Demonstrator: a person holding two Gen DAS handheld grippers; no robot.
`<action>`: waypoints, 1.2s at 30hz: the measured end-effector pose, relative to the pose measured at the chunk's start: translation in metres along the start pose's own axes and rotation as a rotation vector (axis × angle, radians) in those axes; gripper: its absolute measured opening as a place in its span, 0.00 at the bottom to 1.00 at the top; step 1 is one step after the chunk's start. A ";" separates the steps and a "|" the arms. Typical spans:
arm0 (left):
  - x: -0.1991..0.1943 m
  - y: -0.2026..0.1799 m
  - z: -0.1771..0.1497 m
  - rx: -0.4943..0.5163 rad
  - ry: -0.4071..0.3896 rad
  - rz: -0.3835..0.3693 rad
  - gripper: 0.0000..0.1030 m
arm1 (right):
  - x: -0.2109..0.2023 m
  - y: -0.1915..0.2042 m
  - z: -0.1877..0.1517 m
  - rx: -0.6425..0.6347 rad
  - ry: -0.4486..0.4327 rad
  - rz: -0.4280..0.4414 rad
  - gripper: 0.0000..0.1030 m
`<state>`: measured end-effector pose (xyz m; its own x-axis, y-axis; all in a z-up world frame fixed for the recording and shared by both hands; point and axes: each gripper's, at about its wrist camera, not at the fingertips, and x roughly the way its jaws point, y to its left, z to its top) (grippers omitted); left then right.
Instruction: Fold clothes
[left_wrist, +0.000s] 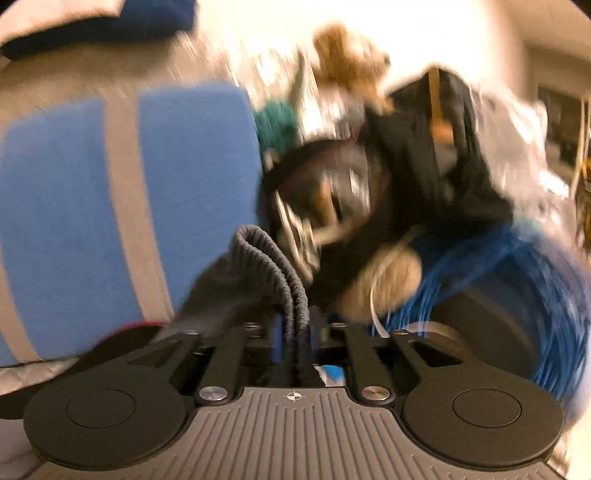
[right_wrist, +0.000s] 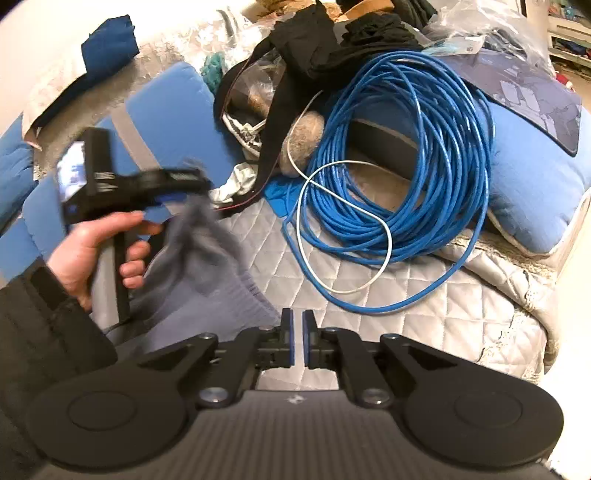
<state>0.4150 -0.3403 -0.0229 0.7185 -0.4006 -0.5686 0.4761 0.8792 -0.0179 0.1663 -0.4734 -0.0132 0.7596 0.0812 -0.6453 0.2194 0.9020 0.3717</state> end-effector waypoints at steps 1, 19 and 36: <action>0.011 0.000 -0.001 0.017 0.066 0.012 0.50 | -0.001 0.002 -0.001 -0.014 -0.002 0.002 0.39; -0.132 0.059 -0.062 0.018 0.020 0.031 0.76 | 0.021 0.043 0.009 -0.178 0.045 0.135 0.81; -0.268 0.122 -0.217 0.089 -0.062 0.044 0.77 | 0.148 -0.036 0.015 -0.300 0.063 0.492 0.84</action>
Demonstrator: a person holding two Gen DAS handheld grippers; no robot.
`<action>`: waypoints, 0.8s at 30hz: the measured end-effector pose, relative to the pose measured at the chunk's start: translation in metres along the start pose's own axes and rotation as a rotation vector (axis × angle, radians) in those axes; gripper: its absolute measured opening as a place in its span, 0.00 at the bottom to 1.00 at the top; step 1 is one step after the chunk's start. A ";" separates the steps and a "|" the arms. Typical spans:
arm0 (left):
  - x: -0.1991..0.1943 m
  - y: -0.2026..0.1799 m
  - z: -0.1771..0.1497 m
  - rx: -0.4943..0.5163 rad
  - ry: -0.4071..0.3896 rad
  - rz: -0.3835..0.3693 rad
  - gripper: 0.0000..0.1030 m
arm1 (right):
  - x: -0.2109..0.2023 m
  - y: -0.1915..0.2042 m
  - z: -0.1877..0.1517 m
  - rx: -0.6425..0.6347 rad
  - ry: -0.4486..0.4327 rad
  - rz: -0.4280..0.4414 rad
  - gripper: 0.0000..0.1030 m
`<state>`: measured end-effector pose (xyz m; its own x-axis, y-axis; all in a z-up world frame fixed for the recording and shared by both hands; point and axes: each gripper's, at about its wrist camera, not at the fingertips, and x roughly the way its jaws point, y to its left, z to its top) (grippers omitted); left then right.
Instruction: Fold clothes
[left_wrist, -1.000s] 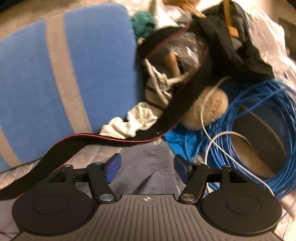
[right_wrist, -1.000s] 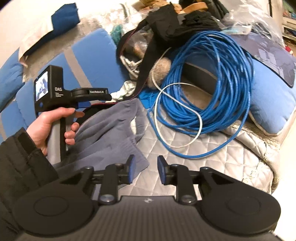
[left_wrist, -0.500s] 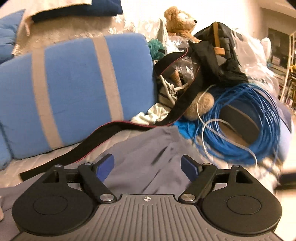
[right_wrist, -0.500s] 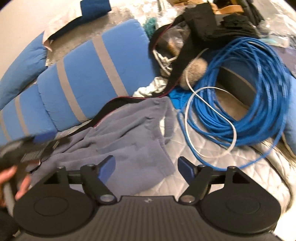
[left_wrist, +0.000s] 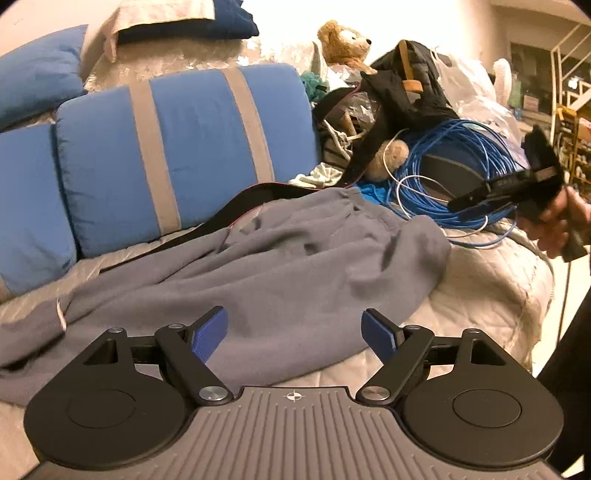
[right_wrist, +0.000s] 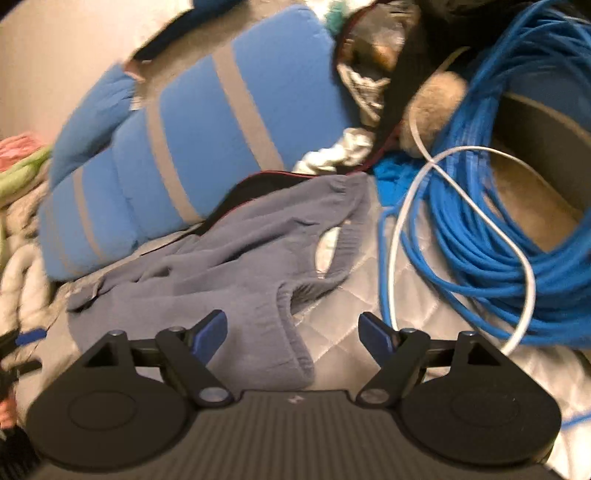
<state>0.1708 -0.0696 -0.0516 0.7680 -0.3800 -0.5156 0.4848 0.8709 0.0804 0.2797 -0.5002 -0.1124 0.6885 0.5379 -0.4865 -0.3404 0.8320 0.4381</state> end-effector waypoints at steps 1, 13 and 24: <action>-0.002 0.003 -0.006 -0.022 -0.034 0.016 0.77 | 0.004 -0.003 -0.002 -0.012 -0.006 0.028 0.84; 0.014 0.017 -0.020 -0.143 -0.004 -0.010 0.77 | 0.044 -0.017 0.008 -0.128 0.179 0.248 0.20; 0.012 0.000 -0.036 0.025 -0.033 0.144 0.77 | 0.014 -0.021 0.043 0.406 0.366 0.074 0.07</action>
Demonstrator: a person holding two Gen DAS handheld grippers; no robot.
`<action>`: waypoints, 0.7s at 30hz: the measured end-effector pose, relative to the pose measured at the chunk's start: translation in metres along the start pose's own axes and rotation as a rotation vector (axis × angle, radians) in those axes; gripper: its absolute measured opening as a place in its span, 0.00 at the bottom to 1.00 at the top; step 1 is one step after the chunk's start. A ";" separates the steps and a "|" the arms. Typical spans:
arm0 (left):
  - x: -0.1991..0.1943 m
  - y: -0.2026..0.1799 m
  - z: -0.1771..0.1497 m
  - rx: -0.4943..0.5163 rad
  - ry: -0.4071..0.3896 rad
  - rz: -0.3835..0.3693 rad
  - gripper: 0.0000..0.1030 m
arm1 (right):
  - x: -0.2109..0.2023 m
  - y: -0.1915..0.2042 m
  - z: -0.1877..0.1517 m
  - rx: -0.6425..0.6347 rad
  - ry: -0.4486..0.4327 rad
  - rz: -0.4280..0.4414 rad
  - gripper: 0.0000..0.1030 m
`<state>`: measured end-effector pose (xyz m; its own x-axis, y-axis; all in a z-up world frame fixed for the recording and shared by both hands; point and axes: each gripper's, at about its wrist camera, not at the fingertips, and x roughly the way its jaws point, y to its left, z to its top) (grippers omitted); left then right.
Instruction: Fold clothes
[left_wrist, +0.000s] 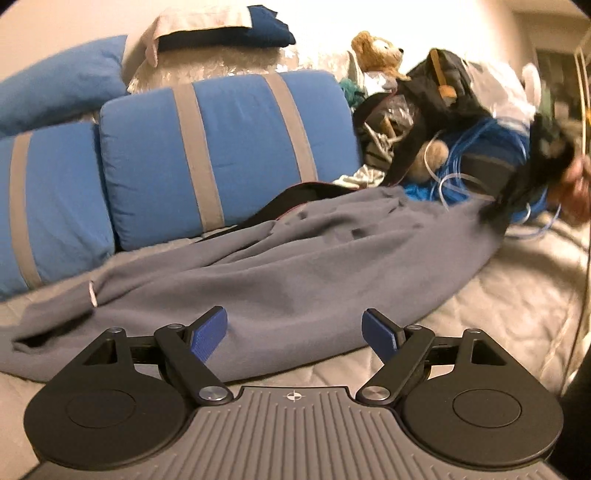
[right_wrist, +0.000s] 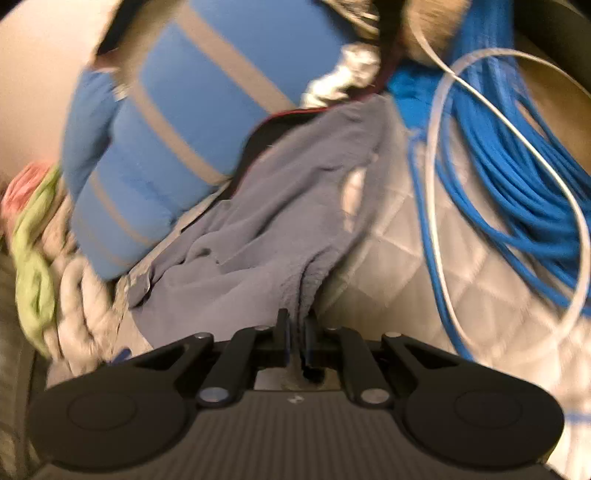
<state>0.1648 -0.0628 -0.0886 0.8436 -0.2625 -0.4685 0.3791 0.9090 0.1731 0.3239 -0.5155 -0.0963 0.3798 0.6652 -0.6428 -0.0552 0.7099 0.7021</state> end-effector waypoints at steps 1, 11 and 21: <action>0.000 -0.001 0.000 0.008 0.003 0.000 0.77 | 0.001 -0.004 0.000 0.066 0.024 -0.018 0.07; 0.006 -0.010 0.006 0.039 0.021 -0.024 0.77 | -0.002 0.028 -0.028 -0.172 -0.148 -0.324 0.77; -0.004 -0.008 0.013 0.024 -0.018 -0.058 0.77 | 0.030 0.089 -0.150 -1.189 -0.194 -0.763 0.81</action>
<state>0.1629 -0.0730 -0.0769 0.8266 -0.3200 -0.4631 0.4358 0.8844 0.1668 0.1923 -0.3977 -0.0992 0.7812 0.0650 -0.6209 -0.4753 0.7068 -0.5240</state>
